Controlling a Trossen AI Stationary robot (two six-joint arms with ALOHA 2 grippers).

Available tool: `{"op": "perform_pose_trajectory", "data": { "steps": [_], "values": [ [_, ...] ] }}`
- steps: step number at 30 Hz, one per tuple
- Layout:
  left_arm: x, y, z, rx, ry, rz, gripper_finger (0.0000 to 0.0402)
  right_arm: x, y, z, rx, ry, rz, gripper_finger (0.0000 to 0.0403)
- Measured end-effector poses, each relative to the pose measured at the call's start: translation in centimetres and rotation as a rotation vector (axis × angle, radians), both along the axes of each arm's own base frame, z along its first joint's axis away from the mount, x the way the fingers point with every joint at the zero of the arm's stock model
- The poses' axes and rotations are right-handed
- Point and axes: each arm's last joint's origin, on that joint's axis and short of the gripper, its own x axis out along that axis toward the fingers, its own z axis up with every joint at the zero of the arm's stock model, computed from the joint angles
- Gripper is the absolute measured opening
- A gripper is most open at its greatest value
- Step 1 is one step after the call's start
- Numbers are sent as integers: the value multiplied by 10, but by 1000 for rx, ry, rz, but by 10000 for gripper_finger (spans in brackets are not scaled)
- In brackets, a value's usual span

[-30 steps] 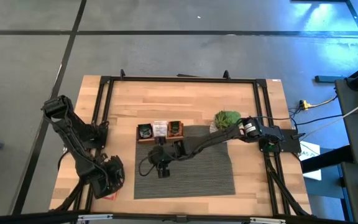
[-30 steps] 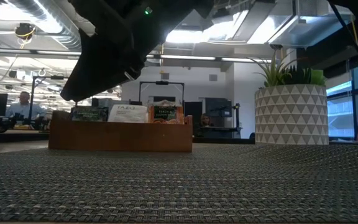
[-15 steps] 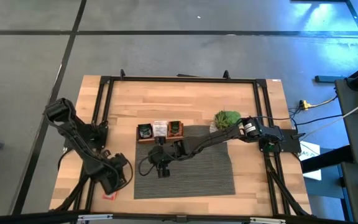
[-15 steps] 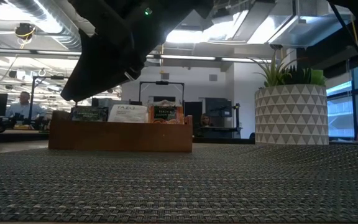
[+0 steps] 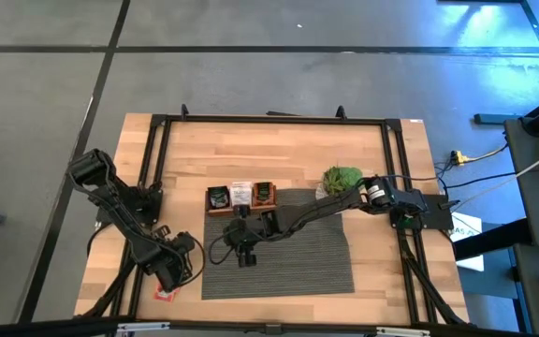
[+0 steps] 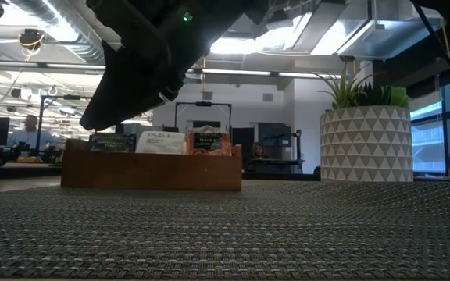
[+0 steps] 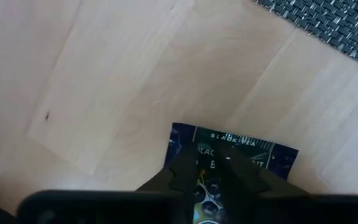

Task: Pick & Place Tea
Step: Put the violet tea bag to the left section of the wooden organizer

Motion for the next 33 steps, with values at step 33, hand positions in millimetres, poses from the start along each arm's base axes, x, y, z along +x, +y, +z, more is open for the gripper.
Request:
{"op": "perform_pose_trajectory", "data": {
  "steps": [33],
  "values": [
    [16,3,2,100,-295,85,2,10,6,0,309,-70,-128,135]
  ]
}}
